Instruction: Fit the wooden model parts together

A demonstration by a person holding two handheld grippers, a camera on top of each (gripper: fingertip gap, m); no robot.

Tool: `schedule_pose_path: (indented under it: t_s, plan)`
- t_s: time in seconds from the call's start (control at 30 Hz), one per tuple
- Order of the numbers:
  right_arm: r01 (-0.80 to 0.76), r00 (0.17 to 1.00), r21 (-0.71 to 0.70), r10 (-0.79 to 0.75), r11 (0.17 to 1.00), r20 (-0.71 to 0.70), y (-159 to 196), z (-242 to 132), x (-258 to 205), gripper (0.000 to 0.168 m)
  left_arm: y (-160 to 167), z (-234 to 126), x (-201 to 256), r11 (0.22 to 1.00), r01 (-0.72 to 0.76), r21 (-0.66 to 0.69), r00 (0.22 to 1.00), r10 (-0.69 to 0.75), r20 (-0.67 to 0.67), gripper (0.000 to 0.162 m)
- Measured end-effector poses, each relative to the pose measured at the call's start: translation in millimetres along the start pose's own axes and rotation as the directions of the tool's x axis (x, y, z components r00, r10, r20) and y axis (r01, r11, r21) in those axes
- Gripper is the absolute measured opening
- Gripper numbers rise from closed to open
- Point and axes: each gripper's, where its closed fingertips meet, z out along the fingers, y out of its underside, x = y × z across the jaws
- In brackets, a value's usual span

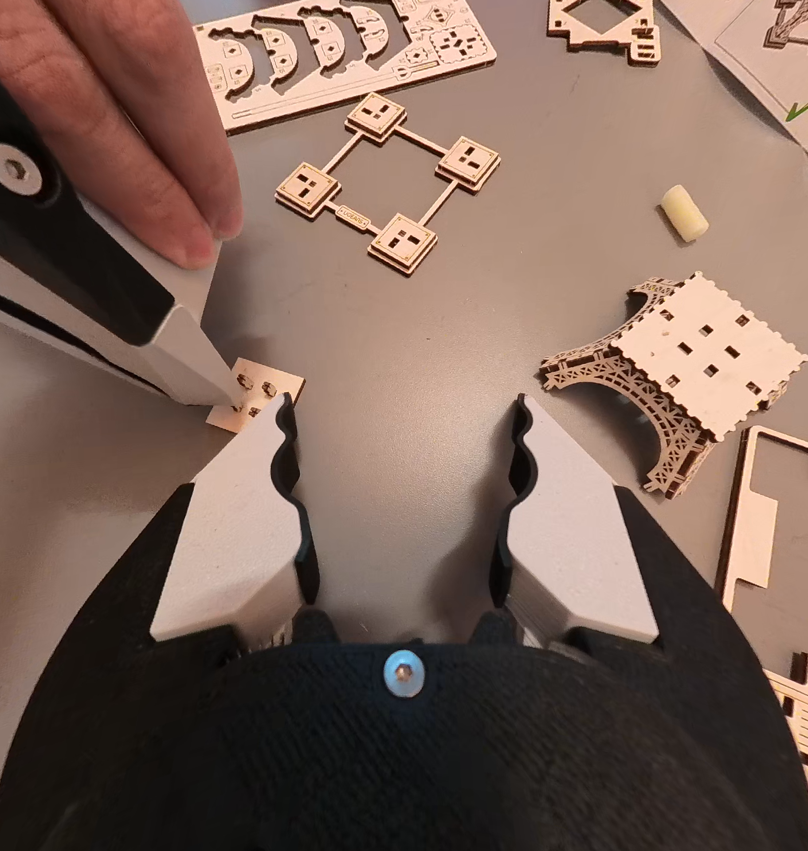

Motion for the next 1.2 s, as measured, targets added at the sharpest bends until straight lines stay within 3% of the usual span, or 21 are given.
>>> schedule_pose_path:
  t_s: [0.77,1.2]
  plan:
    - [0.000,1.000,0.000,0.000,1.000,0.003,0.0,0.1,-0.3,0.093,-1.0,0.3,-0.2,0.973,-0.091,-0.211,0.996,0.091,-0.010,0.000]
    - [0.001,1.000,0.000,-0.001,1.000,0.002,0.1,0.1,-0.3,0.092,-3.7,0.7,-0.4,0.994,-0.036,-0.103,0.999,0.035,-0.012,0.000]
